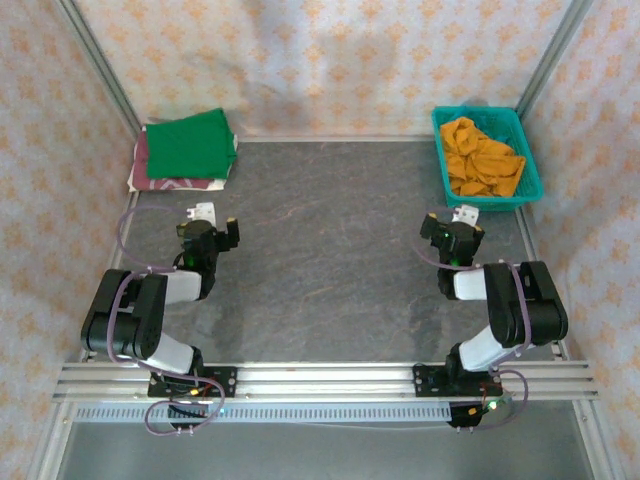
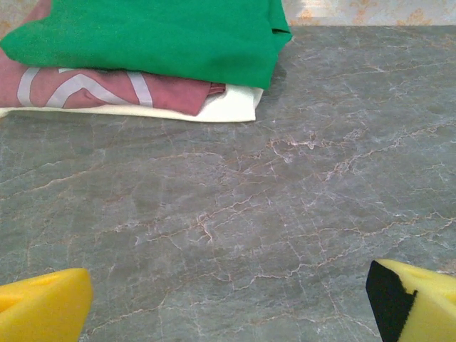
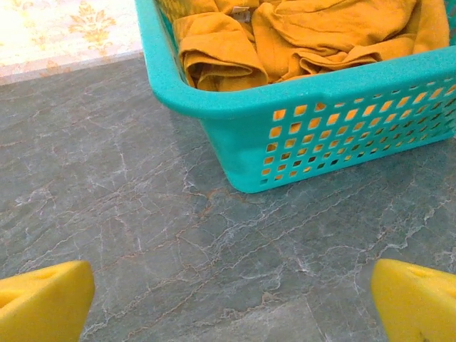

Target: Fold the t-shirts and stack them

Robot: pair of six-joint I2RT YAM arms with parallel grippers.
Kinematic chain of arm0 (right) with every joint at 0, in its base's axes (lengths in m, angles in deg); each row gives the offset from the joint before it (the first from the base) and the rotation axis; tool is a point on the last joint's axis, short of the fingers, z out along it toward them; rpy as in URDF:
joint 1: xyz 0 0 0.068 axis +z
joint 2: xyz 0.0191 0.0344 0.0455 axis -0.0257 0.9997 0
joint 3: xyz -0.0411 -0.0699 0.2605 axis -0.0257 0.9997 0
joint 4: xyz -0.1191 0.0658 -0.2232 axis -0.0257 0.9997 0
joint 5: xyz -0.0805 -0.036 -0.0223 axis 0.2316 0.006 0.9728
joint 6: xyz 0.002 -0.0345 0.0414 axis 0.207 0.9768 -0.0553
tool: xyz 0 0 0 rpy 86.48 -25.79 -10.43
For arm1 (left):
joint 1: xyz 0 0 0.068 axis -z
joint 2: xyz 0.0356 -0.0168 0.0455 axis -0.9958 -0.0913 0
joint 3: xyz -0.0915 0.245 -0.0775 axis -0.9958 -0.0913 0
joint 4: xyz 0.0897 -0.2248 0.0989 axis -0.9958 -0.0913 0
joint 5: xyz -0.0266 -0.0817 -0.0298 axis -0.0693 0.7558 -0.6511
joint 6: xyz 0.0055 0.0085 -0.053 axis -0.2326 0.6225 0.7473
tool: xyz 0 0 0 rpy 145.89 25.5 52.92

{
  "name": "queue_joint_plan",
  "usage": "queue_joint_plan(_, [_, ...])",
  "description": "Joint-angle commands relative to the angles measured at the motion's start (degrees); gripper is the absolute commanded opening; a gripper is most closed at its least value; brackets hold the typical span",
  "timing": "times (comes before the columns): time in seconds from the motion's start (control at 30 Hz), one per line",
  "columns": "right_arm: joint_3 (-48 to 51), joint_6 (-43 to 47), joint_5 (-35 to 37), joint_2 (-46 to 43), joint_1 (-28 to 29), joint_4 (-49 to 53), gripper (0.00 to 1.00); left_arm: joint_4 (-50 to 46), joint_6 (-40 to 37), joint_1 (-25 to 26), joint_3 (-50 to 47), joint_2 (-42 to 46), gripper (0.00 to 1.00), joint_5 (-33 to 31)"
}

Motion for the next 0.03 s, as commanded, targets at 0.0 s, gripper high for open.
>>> queue_joint_plan(0.0, [-0.5,0.6,-0.8,0.1,-0.4,0.0,0.99,0.5,-0.3,0.0,0.9,-0.2,1.00,0.3])
